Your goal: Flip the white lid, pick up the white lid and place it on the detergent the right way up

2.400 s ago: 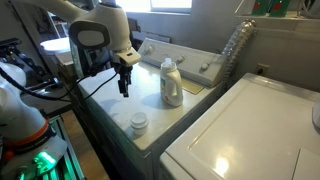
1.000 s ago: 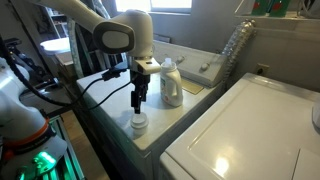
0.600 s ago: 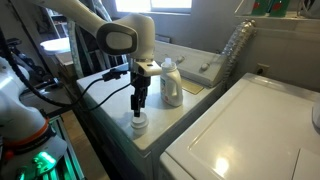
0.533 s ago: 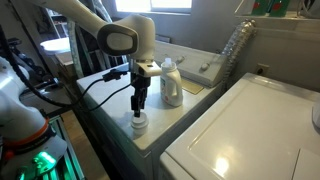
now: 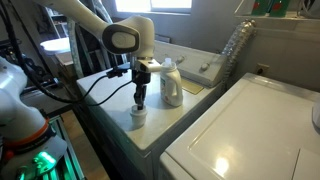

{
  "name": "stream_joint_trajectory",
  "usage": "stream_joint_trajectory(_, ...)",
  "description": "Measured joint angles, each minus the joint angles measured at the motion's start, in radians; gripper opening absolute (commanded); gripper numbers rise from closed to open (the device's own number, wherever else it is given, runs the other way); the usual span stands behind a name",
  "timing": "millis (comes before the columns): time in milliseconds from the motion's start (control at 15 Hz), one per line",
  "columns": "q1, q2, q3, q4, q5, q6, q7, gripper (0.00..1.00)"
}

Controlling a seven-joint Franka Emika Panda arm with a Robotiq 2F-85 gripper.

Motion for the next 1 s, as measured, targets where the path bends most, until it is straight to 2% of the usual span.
stream_joint_trajectory(200, 0.03, 0.007, 0.031, 0.019, -0.084, 0.0, 0.07, 0.04)
stream_joint_trajectory(667, 0.127, 0.079, 0.115, 0.057, -0.378, 0.001, 0.303, 0.04)
stream_joint_trajectory(1000, 0.2, 0.154, 0.128, 0.083, -0.473, 0.0, 0.401, 0.04)
